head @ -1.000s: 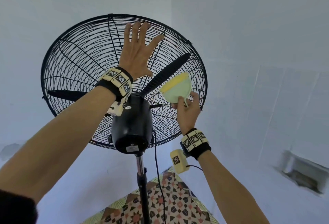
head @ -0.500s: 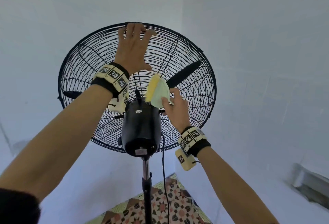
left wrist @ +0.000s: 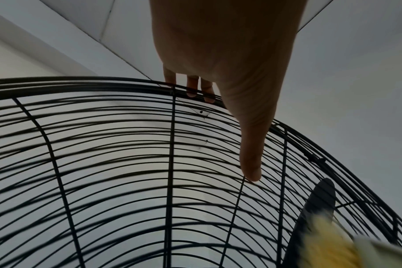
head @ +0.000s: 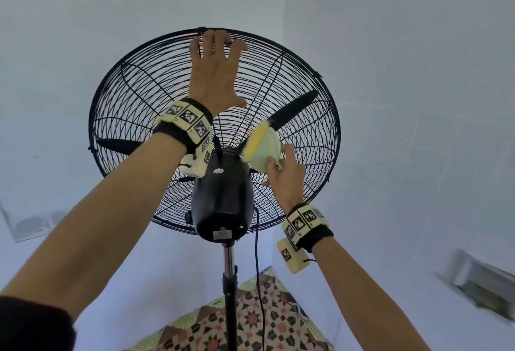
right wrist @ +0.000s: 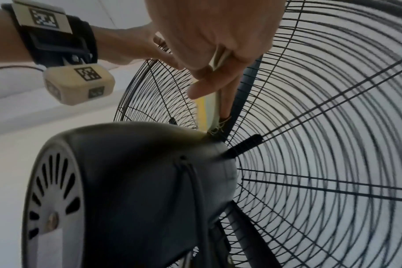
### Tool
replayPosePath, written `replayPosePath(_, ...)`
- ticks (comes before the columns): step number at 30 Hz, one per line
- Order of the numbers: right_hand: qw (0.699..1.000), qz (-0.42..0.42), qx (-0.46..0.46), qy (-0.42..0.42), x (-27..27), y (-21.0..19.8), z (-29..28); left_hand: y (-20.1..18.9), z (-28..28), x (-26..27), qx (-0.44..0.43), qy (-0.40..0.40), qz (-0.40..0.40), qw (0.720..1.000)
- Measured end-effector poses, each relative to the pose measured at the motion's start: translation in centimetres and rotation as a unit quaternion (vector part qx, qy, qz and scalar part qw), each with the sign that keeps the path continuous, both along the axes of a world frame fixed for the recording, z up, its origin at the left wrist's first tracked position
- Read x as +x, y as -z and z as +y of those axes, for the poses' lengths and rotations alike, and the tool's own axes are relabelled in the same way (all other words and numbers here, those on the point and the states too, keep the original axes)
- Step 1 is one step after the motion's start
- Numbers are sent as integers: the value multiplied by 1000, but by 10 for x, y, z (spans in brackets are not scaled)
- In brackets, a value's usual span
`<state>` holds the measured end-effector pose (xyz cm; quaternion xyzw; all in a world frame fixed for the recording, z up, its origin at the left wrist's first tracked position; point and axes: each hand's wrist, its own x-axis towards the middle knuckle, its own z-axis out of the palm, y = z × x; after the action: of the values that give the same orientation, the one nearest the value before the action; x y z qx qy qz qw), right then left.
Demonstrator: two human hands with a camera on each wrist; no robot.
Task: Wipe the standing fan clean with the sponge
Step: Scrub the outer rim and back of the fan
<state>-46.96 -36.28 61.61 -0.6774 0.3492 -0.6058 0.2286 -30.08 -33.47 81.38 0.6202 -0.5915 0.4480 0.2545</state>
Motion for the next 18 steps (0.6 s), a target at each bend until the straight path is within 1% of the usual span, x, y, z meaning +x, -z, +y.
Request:
replayPosePath(3,998,-27,27,51,-5,12,0,-1,1,1,4,4,8,1000)
replayPosePath(4,998,-36,30,44,-5,13,2,-1,2,1,3,6,9,1000)
replayPosePath(6,999,-47,24,-11,-2,9,4,-1,2,0,-1,11,10,1000)
replayPosePath(8,998,-31,6,-52,3,1,7,0,2,0,-8,11,7,1000)
replayPosePath(9,998,-16,-5,-52,5,-2,8,0,2,0,-11,12,6,1000)
replayPosePath(11,1000,2,-19,-20,6,-2,6,1,3,1,-13,12,5,1000)
replayPosePath(13,999,-8,-6,32,7,7,1,1,4,1,-12,11,6,1000)
replayPosePath(15,998,-17,10,62,8,15,0,0,5,2,-11,9,9,1000)
replayPosePath(16,998,-20,7,58,8,15,1,0,5,2,-11,9,11,1000)
replayPosePath(18,1000,-30,-4,7,11,6,6,-1,5,2,-9,6,10,1000)
